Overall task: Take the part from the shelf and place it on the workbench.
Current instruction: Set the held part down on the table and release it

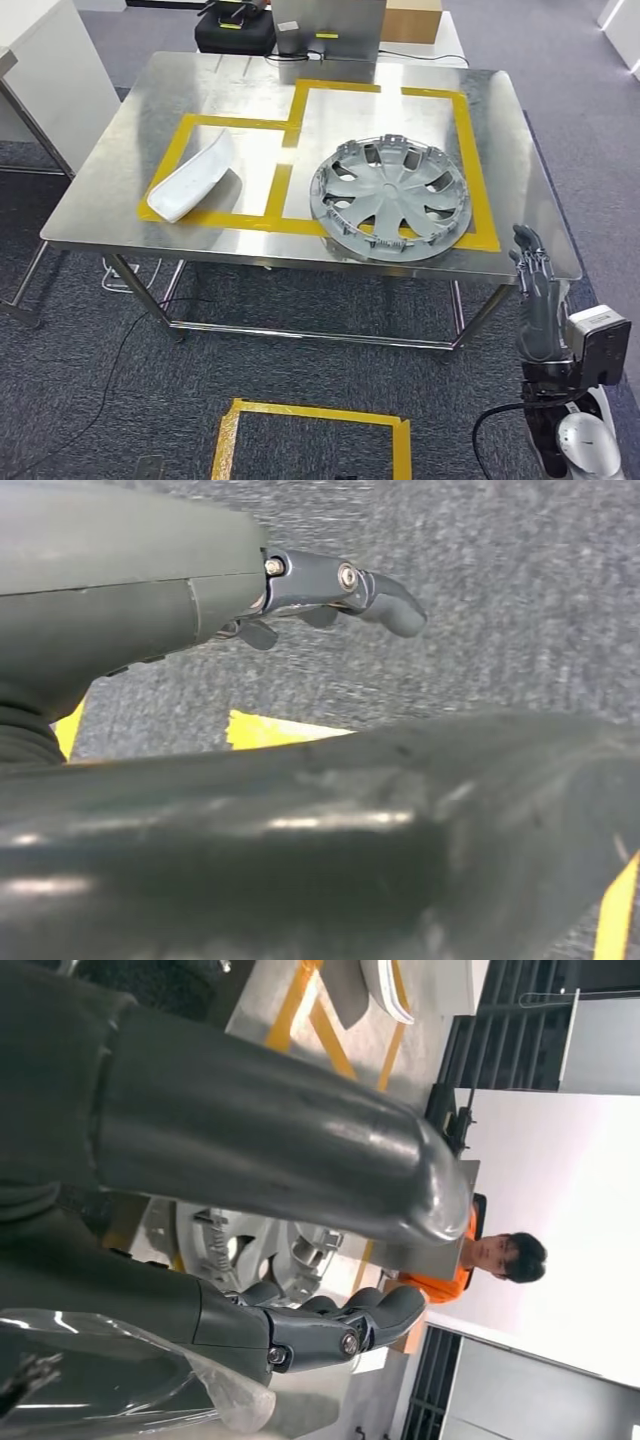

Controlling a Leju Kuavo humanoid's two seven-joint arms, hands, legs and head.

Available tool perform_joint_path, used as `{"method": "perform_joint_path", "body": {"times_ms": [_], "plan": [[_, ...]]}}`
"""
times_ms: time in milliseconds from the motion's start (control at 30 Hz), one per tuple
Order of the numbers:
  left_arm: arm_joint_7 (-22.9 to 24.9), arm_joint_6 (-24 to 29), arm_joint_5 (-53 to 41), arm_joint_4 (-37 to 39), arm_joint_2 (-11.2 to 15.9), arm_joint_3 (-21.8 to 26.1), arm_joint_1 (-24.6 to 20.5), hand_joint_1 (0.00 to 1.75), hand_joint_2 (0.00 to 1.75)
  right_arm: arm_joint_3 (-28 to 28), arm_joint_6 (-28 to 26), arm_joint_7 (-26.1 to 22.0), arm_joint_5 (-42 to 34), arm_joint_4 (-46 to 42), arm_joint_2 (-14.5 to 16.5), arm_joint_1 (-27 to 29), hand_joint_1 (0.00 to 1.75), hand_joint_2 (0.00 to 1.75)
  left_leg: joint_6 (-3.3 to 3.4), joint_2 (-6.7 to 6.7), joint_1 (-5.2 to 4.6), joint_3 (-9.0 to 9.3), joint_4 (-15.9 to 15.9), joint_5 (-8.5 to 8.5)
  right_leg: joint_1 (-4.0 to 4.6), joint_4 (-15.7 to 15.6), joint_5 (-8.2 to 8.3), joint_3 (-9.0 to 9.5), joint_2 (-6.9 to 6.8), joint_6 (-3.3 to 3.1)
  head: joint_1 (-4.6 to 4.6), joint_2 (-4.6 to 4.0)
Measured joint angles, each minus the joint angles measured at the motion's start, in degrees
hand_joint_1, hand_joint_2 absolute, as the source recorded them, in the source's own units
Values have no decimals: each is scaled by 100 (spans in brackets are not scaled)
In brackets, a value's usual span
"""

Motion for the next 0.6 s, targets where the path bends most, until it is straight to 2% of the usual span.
{"method": "perform_joint_path", "body": {"times_ms": [33,67,133,167,200,267,300,333,367,433,467,500,533,600], "plan": [[0,1,0,0,0,14,2,0,0,9,2,-1,8,-6,-8,7,0,0,-8,0,0,-62,8,42,-3,-203,113,203,-1,0,1,0],[0,1,0,0,-1,25,3,0,0,19,2,-1,21,-20,-16,11,0,0,-21,-1,0,-114,20,78,-6,-588,248,500,-3,-5,2,0],[-1,2,0,0,-3,40,8,0,0,39,-4,-3,67,-67,-30,6,0,0,-66,-5,-16,-196,63,137,1,-1432,371,1117,0,-31,-1,0],[-1,2,0,0,-4,45,11,0,0,50,-11,-5,93,-89,-36,8,0,0,-95,-6,-21,-218,82,166,11,-1680,370,1280,4,-50,3,0],[-2,3,0,0,-4,49,15,0,0,60,-18,-6,118,-103,-43,12,0,0,-128,-6,-23,-234,93,198,25,-1791,355,1342,9,-75,5,0],[-2,4,0,0,-4,54,21,0,0,74,-28,-7,153,-116,-57,23,0,0,-195,-7,-10,-248,108,228,30,-1811,404,1265,0,-160,15,0],[-2,4,0,0,-3,55,26,0,0,78,-31,-5,171,-125,-63,22,0,0,-229,-9,-1,-279,166,150,25,-1817,442,1225,-11,-219,10,0],[-2,4,0,0,-3,55,30,0,0,81,-38,-5,187,-134,-66,20,0,0,-262,-10,7,-340,330,-32,18,-1827,488,1179,-24,-273,6,0],[-2,3,-1,0,-3,56,35,0,0,84,-45,-4,207,-144,-67,18,0,0,-293,-10,19,-429,594,-285,14,-1829,535,1143,-37,-313,1,0],[-2,1,-8,0,-3,56,43,0,0,87,-69,-1,253,-153,-67,21,0,0,-344,-9,41,-626,1350,-799,25,-1818,640,1040,-46,-340,-8,0],[-2,-1,-13,0,-3,56,44,0,0,88,-80,-1,274,-155,-67,23,0,0,-358,-9,49,-659,1619,-902,29,-1809,693,980,-47,-340,-9,0],[-2,-4,-18,0,-3,56,45,0,0,90,-92,-1,292,-156,-67,25,0,0,-364,-9,56,-605,1710,-888,32,-1793,744,903,-46,-335,-8,0],[-2,-9,-24,0,-2,56,45,0,0,92,-106,-1,304,-157,-67,25,0,0,-362,-9,60,-442,1554,-767,33,-1772,784,833,-45,-326,-8,0],[-2,-19,-34,0,2,57,40,0,0,94,-133,-3,325,-170,-67,24,0,0,-331,-11,61,103,746,-512,32,-1717,842,716,-43,-297,-9,0]]}}
